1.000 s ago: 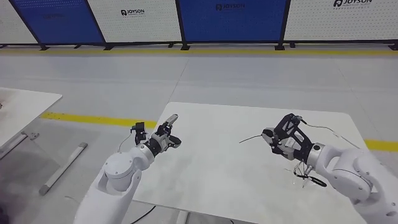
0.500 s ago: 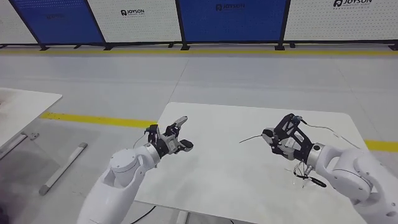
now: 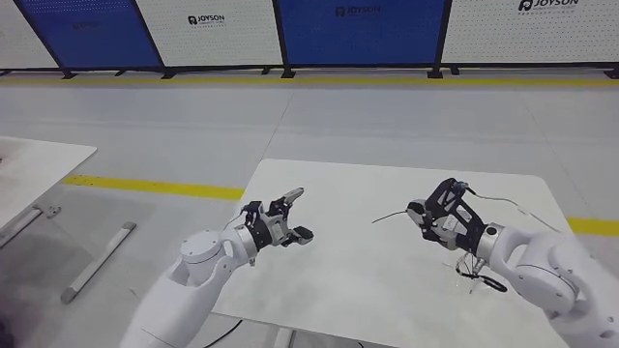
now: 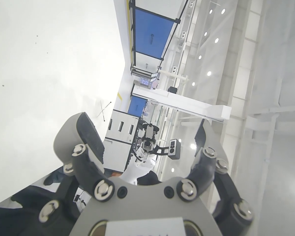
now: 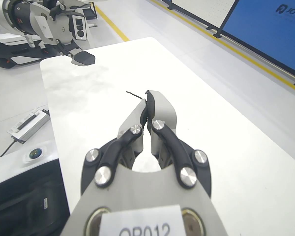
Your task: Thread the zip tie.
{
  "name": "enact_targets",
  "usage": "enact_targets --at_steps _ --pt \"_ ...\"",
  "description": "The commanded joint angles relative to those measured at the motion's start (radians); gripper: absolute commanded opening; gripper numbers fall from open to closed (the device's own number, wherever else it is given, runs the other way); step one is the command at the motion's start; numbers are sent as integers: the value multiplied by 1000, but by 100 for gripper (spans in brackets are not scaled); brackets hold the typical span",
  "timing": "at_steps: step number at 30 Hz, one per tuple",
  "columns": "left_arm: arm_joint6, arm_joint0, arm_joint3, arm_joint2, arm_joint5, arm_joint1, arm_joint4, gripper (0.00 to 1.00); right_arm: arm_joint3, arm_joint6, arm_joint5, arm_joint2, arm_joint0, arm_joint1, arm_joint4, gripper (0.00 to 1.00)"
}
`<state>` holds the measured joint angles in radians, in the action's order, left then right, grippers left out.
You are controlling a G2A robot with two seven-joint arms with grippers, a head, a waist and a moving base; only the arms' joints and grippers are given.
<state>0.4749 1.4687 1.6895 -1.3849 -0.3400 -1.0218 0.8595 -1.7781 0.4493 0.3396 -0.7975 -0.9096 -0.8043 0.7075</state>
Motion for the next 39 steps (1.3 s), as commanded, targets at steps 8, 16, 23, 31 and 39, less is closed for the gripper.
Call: enact_targets --at_steps 8,16,23,31,39 --pt "36 -81 -22 174 0 60 213 100 -23 -23 0 78 37 -13 149 0" --pt "1 -135 -40 247 0 92 299 100 -13 -33 0 84 42 -15 147 0" --pt "1 -135 -40 247 0 92 299 100 -13 -33 0 84 42 -15 147 0" --pt "1 -135 -40 247 0 92 299 100 -13 -33 0 84 42 -15 147 0" --pt "1 -135 -40 247 0 92 299 100 -29 -150 0 96 41 -17 316 0"
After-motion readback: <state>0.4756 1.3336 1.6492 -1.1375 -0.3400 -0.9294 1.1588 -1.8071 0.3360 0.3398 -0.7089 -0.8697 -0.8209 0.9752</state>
